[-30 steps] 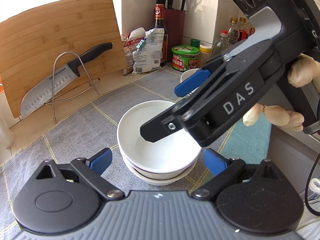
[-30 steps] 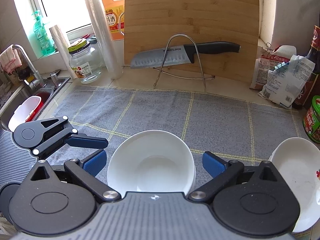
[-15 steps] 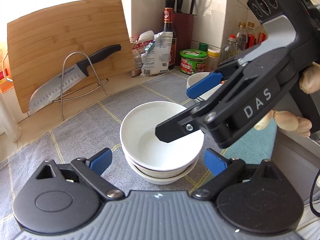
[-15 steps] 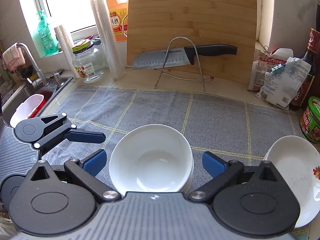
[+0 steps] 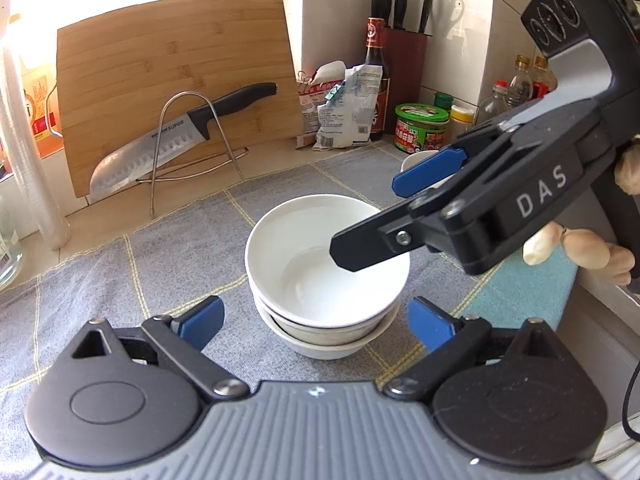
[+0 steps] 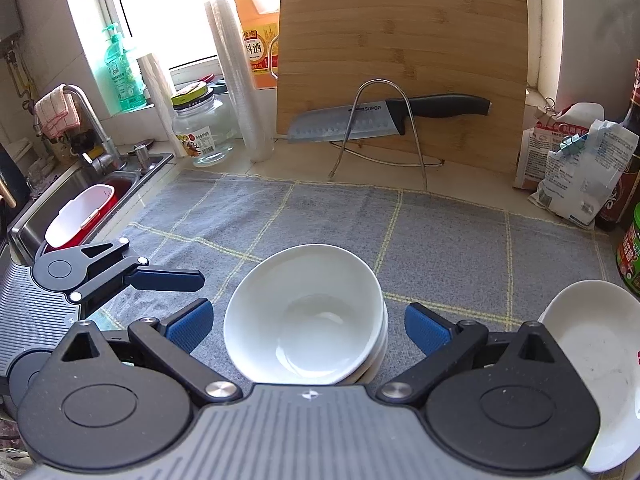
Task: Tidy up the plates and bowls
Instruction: 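Withdraw the right tool from the bowl stack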
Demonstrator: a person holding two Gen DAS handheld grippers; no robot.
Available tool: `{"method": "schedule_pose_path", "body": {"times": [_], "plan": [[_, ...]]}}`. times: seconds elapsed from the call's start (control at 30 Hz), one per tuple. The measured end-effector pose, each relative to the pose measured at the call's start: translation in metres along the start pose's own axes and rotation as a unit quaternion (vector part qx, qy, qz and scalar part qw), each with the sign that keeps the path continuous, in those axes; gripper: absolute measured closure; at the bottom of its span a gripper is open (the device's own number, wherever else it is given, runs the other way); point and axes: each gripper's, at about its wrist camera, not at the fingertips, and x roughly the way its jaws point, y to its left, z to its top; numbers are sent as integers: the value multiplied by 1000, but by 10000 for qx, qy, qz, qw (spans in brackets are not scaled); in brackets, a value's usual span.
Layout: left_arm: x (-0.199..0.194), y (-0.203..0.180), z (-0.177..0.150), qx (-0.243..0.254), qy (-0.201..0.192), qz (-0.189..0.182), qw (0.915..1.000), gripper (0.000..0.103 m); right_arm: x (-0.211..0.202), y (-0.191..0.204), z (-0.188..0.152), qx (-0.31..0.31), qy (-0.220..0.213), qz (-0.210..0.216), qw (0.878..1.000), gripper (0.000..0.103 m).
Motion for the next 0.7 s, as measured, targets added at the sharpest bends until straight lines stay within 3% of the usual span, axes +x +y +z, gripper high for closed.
{"method": "schedule_pose_path", "body": {"times": [0.27,0.7], "plan": [[-2,5,-9,60,-54,29,10000,5,5,4,-5,64,4,-77,9999,0],[1,11,-18,286,-96,-223,9993,4,5,4,-8,318,-64,-374,9988,0]]}}
